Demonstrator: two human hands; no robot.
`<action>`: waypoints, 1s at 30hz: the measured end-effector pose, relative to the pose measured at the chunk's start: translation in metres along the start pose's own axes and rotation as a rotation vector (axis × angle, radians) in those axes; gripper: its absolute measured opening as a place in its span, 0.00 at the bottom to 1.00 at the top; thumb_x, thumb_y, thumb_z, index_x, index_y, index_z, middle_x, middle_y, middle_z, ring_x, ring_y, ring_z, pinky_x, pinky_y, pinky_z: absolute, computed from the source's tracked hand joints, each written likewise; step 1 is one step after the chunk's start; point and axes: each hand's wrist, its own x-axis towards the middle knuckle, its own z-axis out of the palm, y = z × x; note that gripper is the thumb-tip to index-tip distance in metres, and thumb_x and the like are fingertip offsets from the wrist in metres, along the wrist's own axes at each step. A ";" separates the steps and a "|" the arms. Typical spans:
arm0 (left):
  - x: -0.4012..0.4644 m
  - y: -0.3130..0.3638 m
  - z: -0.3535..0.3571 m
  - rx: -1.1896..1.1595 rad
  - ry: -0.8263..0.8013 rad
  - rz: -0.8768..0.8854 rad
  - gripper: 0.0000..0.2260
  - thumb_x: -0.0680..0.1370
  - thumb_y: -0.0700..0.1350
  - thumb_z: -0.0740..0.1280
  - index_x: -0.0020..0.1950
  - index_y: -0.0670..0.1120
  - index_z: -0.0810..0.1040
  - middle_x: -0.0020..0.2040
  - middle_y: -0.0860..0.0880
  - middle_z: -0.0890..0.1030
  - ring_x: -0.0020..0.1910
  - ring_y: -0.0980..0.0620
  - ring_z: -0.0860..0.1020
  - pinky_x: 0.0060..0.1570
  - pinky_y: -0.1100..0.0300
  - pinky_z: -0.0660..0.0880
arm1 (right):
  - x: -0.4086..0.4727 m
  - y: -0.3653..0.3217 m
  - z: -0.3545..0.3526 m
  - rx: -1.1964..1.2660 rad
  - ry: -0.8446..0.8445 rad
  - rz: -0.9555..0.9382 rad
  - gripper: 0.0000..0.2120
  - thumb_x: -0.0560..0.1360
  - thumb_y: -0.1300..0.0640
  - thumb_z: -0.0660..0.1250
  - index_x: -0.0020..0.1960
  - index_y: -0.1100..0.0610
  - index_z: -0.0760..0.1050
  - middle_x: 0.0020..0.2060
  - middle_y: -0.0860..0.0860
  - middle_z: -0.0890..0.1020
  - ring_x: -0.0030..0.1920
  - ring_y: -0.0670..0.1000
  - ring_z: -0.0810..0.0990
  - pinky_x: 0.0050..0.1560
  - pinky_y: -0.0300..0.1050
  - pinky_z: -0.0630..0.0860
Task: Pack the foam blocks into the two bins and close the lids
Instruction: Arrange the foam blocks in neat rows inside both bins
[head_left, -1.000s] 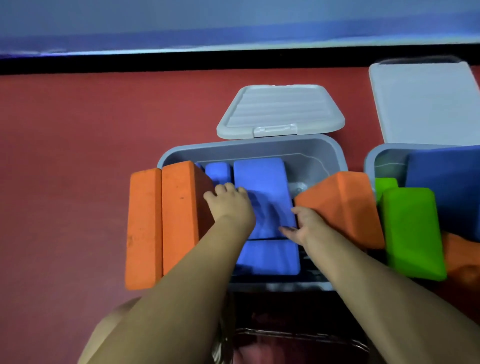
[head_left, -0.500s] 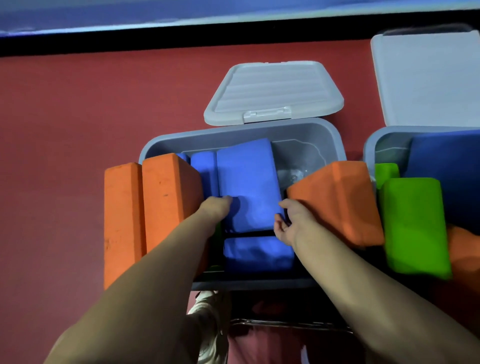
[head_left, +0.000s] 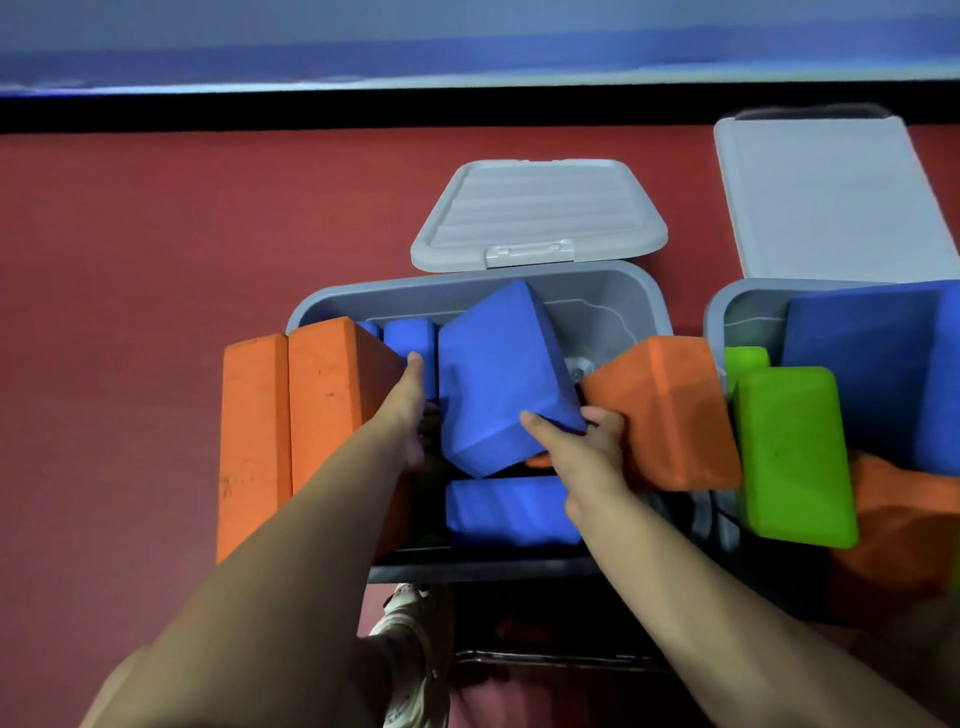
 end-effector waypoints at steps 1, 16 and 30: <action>-0.001 0.000 0.001 -0.011 -0.013 0.009 0.36 0.75 0.70 0.53 0.58 0.38 0.72 0.55 0.48 0.76 0.59 0.48 0.76 0.43 0.55 0.72 | -0.005 -0.005 0.001 -0.051 0.029 -0.108 0.40 0.53 0.46 0.80 0.59 0.52 0.65 0.58 0.53 0.75 0.55 0.53 0.77 0.60 0.51 0.75; 0.000 0.011 -0.012 0.027 0.022 0.050 0.35 0.78 0.68 0.44 0.68 0.43 0.71 0.65 0.42 0.73 0.56 0.43 0.73 0.53 0.46 0.67 | 0.009 -0.090 0.008 -0.753 -0.078 -0.568 0.45 0.68 0.50 0.73 0.77 0.47 0.50 0.70 0.56 0.58 0.63 0.60 0.71 0.65 0.49 0.70; 0.025 0.046 0.049 0.200 0.280 0.334 0.30 0.64 0.51 0.58 0.65 0.44 0.71 0.61 0.40 0.76 0.57 0.39 0.76 0.60 0.46 0.74 | 0.016 -0.120 -0.045 -0.788 -0.203 -0.658 0.45 0.67 0.52 0.76 0.76 0.49 0.54 0.71 0.54 0.60 0.69 0.50 0.65 0.62 0.32 0.59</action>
